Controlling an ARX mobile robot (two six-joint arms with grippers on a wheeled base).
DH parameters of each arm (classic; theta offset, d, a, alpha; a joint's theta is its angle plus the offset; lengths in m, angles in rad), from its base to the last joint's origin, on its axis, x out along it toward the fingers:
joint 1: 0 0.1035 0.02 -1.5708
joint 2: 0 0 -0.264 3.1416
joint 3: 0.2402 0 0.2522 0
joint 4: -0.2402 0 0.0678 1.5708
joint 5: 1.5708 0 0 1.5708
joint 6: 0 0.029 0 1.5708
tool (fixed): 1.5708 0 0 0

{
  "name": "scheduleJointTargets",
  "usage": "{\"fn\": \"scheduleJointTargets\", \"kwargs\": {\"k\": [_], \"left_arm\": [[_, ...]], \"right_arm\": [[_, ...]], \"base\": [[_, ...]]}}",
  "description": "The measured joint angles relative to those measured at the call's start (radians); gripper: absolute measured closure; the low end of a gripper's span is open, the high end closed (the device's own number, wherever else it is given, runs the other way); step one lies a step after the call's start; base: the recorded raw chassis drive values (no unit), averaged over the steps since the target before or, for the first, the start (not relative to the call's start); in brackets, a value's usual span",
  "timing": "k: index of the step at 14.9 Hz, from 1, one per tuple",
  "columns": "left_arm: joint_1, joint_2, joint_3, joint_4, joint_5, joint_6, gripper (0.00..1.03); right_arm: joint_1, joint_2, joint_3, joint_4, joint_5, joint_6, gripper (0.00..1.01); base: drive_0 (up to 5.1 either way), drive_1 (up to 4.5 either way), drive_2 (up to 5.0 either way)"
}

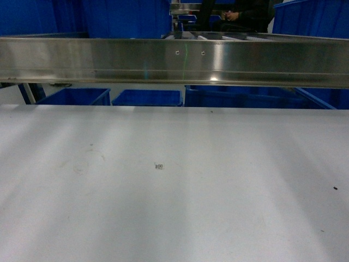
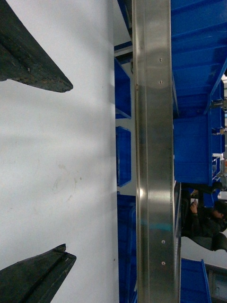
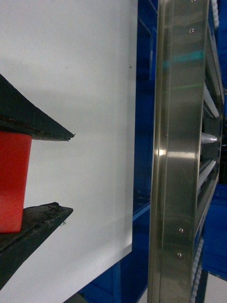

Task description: Place magnetic block on left shelf second layer

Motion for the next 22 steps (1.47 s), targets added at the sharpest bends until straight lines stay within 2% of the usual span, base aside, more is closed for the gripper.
{"fn": "scheduleJointTargets", "kwargs": {"k": [3, 6, 11, 22], "left_arm": [[0.000, 0.000, 0.000, 0.000, 0.000, 0.000, 0.05], [0.000, 0.000, 0.000, 0.000, 0.000, 0.000, 0.05], [0.000, 0.000, 0.000, 0.000, 0.000, 0.000, 0.05], [0.000, 0.000, 0.000, 0.000, 0.000, 0.000, 0.05]], "right_arm": [[0.011, 0.002, 0.003, -0.012, -0.014, -0.003, 0.67], [0.035, -0.003, 0.001, 0.024, 0.006, -0.008, 0.67], [0.036, 0.003, 0.000, 0.021, 0.006, -0.008, 0.67], [0.036, 0.003, -0.001, 0.021, 0.013, -0.008, 0.67]], "base": [[0.0, 0.00, 0.0], [0.0, 0.00, 0.0], [-0.5, 0.27, 0.3], [-4.9, 2.53, 2.5]]}}
